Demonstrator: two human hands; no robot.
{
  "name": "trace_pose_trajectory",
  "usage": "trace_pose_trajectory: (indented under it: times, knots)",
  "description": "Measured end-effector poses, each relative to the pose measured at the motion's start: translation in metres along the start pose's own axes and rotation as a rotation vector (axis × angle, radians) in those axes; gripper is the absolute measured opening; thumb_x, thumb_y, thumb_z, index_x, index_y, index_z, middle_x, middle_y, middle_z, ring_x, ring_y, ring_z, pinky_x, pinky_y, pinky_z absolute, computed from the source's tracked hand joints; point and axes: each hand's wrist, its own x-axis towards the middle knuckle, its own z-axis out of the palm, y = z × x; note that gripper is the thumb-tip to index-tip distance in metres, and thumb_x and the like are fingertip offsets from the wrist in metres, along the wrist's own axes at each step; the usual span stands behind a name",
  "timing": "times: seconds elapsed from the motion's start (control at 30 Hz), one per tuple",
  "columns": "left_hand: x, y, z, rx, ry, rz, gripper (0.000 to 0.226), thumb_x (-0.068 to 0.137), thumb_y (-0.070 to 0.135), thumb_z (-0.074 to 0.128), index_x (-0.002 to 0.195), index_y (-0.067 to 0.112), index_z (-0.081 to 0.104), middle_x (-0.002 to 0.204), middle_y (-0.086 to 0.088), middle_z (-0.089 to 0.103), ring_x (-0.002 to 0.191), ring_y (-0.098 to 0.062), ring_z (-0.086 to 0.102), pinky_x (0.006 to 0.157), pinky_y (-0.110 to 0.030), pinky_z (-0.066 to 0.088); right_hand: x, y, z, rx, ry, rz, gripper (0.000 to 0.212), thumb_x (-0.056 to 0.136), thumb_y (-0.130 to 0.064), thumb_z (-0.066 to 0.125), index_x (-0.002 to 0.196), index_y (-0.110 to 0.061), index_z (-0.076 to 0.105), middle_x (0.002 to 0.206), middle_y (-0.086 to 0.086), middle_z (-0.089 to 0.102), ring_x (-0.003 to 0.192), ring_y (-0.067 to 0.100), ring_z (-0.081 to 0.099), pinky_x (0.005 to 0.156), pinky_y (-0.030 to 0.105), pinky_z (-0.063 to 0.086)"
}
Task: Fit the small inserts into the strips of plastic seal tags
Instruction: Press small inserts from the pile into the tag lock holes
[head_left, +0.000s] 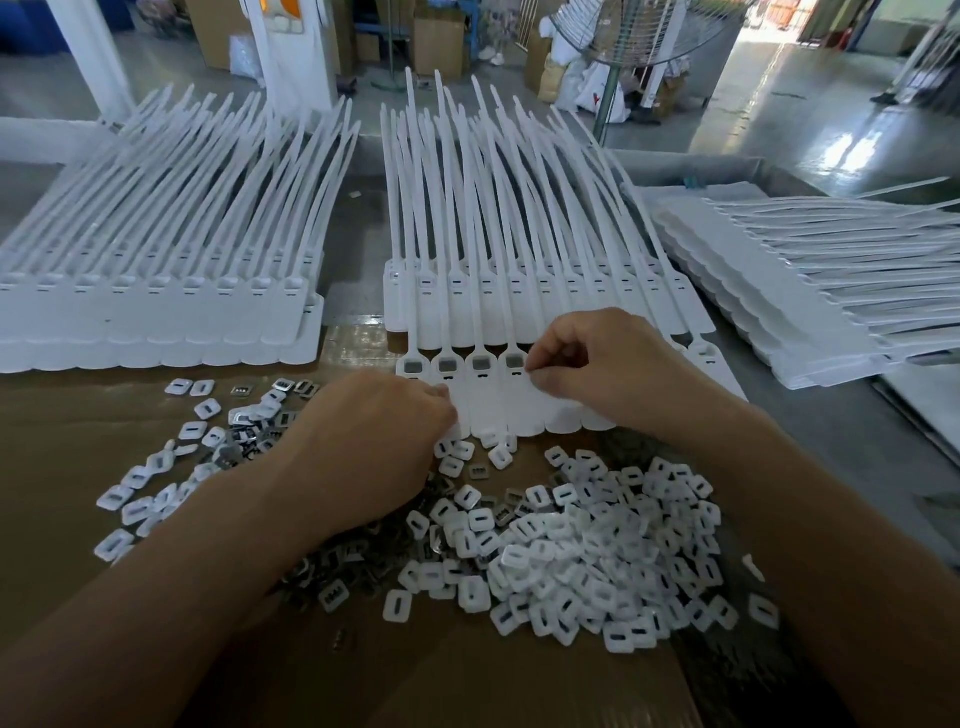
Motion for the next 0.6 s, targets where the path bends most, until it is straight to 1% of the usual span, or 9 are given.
trace_pose_trajectory:
  times: [0.07, 0.13, 0.17, 0.2, 0.27, 0.33, 0.4, 0.5, 0.6]
  knots:
    - [0.000, -0.001, 0.001, 0.001, -0.007, -0.004, 0.037, 0.084, 0.014, 0.036, 0.115, 0.025, 0.054, 0.119, 0.011, 0.058, 0.095, -0.008, 0.059, 0.078, -0.025, 0.050, -0.012, -0.009, 0.001, -0.046, -0.134, -0.038, 0.013, 0.081, -0.022, 0.068, 0.073, -0.030, 0.062, 0.067, -0.018, 0.060, 0.065, -0.016, 0.054, 0.056, 0.003, 0.043]
    - [0.001, -0.001, 0.002, 0.001, -0.006, -0.008, 0.037, 0.085, 0.014, 0.035, 0.115, 0.026, 0.054, 0.120, 0.011, 0.058, 0.096, -0.008, 0.059, 0.079, -0.025, 0.050, -0.021, -0.017, 0.004, -0.120, -0.259, -0.049, 0.005, 0.081, -0.025, 0.068, 0.078, -0.029, 0.065, 0.071, -0.017, 0.061, 0.070, -0.008, 0.058, 0.065, 0.008, 0.049]
    - [0.001, -0.001, 0.002, 0.000, -0.001, -0.009, 0.037, 0.085, 0.014, 0.035, 0.115, 0.026, 0.054, 0.120, 0.011, 0.058, 0.095, -0.008, 0.059, 0.079, -0.025, 0.050, -0.025, -0.021, 0.006, -0.155, -0.301, -0.050, 0.001, 0.081, -0.026, 0.067, 0.081, -0.027, 0.066, 0.073, -0.018, 0.061, 0.072, -0.005, 0.058, 0.069, 0.011, 0.049]
    - [0.002, -0.001, 0.002, -0.005, 0.008, -0.009, 0.036, 0.086, 0.014, 0.036, 0.114, 0.026, 0.055, 0.118, 0.012, 0.059, 0.093, -0.008, 0.059, 0.078, -0.025, 0.050, -0.027, -0.024, 0.008, -0.193, -0.325, -0.050, 0.003, 0.082, -0.027, 0.067, 0.085, -0.026, 0.068, 0.073, -0.019, 0.059, 0.073, -0.005, 0.056, 0.071, 0.012, 0.048]
    - [0.002, -0.001, 0.003, -0.012, 0.025, -0.009, 0.034, 0.087, 0.015, 0.037, 0.112, 0.027, 0.056, 0.113, 0.013, 0.061, 0.088, -0.008, 0.059, 0.077, -0.025, 0.050, -0.032, -0.029, 0.011, -0.273, -0.348, -0.052, 0.010, 0.082, -0.029, 0.065, 0.088, -0.023, 0.070, 0.074, -0.018, 0.060, 0.074, -0.002, 0.056, 0.072, 0.017, 0.050]
    - [0.003, -0.001, 0.004, -0.009, 0.030, -0.011, 0.034, 0.087, 0.015, 0.037, 0.112, 0.026, 0.056, 0.114, 0.012, 0.061, 0.087, -0.009, 0.060, 0.077, -0.026, 0.050, -0.036, -0.033, 0.015, -0.337, -0.357, -0.058, 0.013, 0.082, -0.029, 0.064, 0.089, -0.020, 0.072, 0.082, -0.008, 0.067, 0.079, 0.008, 0.060, 0.076, 0.028, 0.053]
    - [0.002, -0.002, 0.004, -0.017, 0.025, -0.013, 0.034, 0.087, 0.015, 0.037, 0.112, 0.026, 0.057, 0.115, 0.013, 0.061, 0.087, -0.008, 0.060, 0.078, -0.026, 0.050, -0.036, -0.037, 0.019, -0.396, -0.348, -0.057, 0.016, 0.084, -0.028, 0.061, 0.090, -0.018, 0.071, 0.088, 0.000, 0.068, 0.083, 0.015, 0.061, 0.077, 0.034, 0.054]
    - [0.001, -0.002, 0.003, -0.034, 0.024, -0.011, 0.033, 0.087, 0.016, 0.037, 0.111, 0.027, 0.058, 0.112, 0.013, 0.062, 0.085, -0.007, 0.059, 0.078, -0.025, 0.050, -0.032, -0.038, 0.024, -0.478, -0.348, -0.050, 0.017, 0.086, -0.022, 0.055, 0.097, -0.013, 0.063, 0.096, 0.004, 0.063, 0.086, 0.021, 0.060, 0.076, 0.039, 0.054]
    - [0.001, -0.001, 0.003, -0.040, 0.016, -0.018, 0.034, 0.087, 0.016, 0.037, 0.112, 0.026, 0.057, 0.115, 0.013, 0.060, 0.088, -0.007, 0.060, 0.079, -0.026, 0.050, -0.032, -0.039, 0.024, -0.495, -0.373, -0.060, 0.016, 0.086, -0.020, 0.055, 0.098, -0.012, 0.061, 0.098, 0.004, 0.061, 0.089, 0.021, 0.058, 0.077, 0.038, 0.053]
